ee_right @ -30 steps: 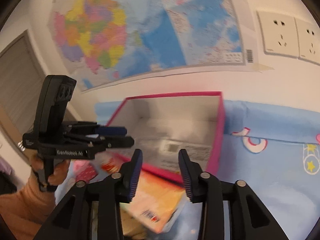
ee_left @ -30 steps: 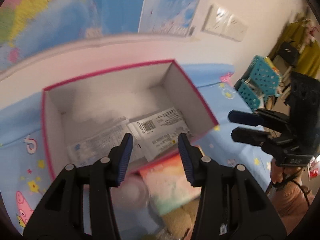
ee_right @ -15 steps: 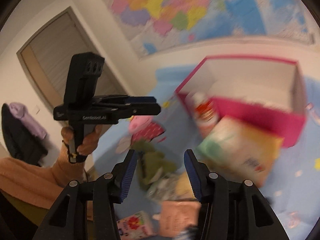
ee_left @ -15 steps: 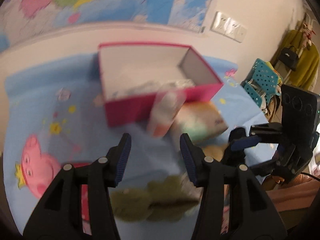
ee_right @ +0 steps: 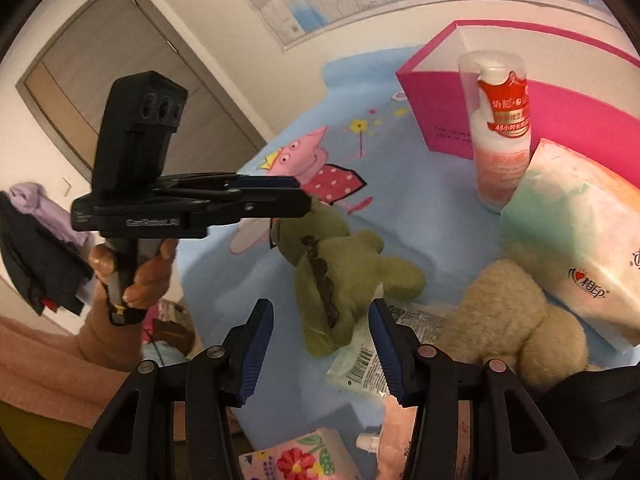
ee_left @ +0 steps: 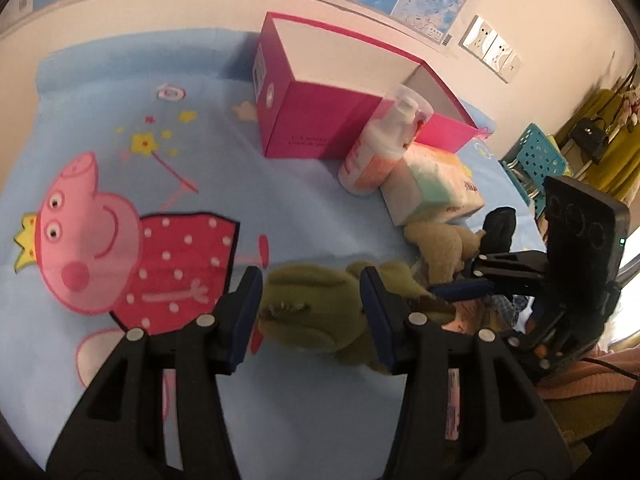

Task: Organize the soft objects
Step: 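Grasp the green plush dinosaur with the left tool, then carry the green dinosaur into the pink box and open the left tool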

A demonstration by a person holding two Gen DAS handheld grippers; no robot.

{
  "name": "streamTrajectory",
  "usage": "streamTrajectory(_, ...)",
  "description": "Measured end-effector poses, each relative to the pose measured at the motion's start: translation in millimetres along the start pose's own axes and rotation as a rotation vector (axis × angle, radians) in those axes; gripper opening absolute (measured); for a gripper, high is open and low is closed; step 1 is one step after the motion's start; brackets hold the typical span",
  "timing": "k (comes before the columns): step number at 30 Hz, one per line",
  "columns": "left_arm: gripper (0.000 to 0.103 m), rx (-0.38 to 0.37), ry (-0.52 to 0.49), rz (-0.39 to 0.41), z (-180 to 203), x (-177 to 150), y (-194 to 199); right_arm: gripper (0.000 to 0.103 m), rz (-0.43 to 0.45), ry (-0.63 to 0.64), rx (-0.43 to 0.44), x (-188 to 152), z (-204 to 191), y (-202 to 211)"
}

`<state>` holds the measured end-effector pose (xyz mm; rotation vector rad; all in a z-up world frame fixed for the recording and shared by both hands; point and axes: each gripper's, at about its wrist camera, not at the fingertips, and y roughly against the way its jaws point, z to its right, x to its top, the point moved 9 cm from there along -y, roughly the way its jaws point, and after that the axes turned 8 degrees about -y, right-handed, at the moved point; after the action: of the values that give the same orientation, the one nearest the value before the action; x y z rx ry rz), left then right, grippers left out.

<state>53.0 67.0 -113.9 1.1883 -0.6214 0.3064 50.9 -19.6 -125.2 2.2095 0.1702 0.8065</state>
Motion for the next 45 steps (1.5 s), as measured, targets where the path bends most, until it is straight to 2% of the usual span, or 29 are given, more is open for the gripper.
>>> streamTrajectory(4,0.053,-0.023,-0.005,-0.012,1.5,-9.3,-0.8,0.047,0.011,-0.010,-0.033,5.4,5.3,-4.2)
streamTrajectory(5,0.053,-0.027,-0.007,-0.013,2.2,-11.3,-0.6,0.038,0.014,-0.008,-0.036,6.1,4.9,-5.4)
streamTrajectory(6,0.054,-0.032,-0.008,-0.014,2.9,-12.5,-0.7,0.037,0.018,-0.009,-0.039,7.5,5.9,-5.7)
streamTrajectory(9,0.062,-0.053,-0.010,-0.025,5.9,-15.7,-3.5,0.035,0.029,-0.005,-0.047,9.5,7.3,-5.6)
streamTrajectory(17,0.062,-0.051,-0.009,-0.040,8.2,-18.4,-6.4,0.031,0.061,-0.027,-0.070,15.4,15.7,-4.8)
streamTrajectory(21,0.062,-0.043,0.011,-0.087,3.3,-24.4,-17.0,0.031,0.065,-0.026,-0.069,15.3,15.3,-6.6)
streamTrajectory(29,0.062,-0.016,0.003,-0.034,7.8,-15.8,-1.6,0.031,0.097,0.002,-0.047,21.1,7.7,5.4)
streamTrajectory(34,0.062,0.003,-0.028,0.039,18.3,2.9,27.7,0.031,0.159,0.060,-0.031,37.8,-9.9,25.6)
streamTrajectory(40,0.062,0.001,-0.056,0.156,31.6,43.6,64.6,0.031,0.273,0.145,-0.028,69.4,-31.1,74.0)
streamTrajectory(45,0.062,0.021,-0.105,0.250,40.0,93.6,88.1,0.031,0.373,0.218,-0.053,104.9,-40.7,111.9)
